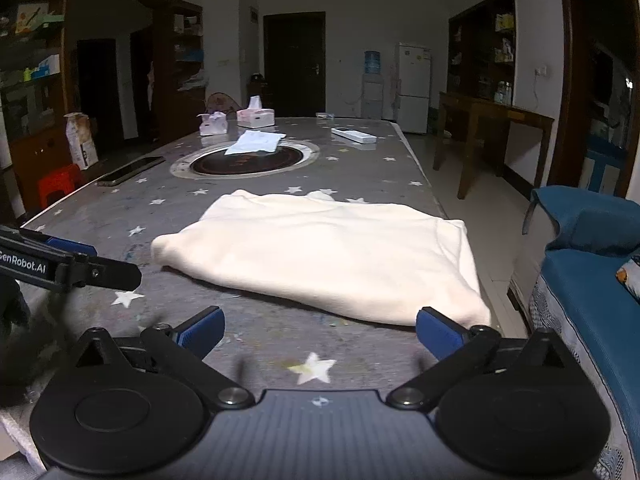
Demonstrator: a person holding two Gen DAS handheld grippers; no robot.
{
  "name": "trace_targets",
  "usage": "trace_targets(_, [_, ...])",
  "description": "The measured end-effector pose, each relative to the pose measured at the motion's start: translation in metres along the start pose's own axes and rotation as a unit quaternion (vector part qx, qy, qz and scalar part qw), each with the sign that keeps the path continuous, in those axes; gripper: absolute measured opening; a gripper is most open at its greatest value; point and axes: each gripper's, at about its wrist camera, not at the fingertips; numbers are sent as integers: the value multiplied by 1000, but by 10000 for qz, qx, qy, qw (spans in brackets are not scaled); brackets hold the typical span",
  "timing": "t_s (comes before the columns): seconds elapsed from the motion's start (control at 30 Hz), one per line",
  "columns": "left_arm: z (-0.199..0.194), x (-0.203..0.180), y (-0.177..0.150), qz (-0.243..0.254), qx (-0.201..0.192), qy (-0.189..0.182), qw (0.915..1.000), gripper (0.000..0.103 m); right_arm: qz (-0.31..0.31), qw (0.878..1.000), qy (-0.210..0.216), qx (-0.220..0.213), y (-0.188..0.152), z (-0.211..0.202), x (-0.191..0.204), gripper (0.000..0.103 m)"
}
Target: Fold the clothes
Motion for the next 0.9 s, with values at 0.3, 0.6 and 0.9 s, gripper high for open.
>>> trace_targets(0.3, [-20,14,-11,-129,-161,296,9993,103,42,9999,57,142,-2,2,16,103])
trace_targets(0.6, [-37,29,-22,-295,-181,620,9975,103,136,9997,23,219,-6,6,28,103])
trace_targets(0.9, [-47,30,-31,-357,-102,650,9972,103,129,9996,-44,232,-10,7,36,103])
Point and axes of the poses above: each gripper's, at about its wrist camera, not at the fingertips, and z roughly the way its jaws point, x to its left, y to its top, and after that the axes turned 11 degrees about z, right-handed
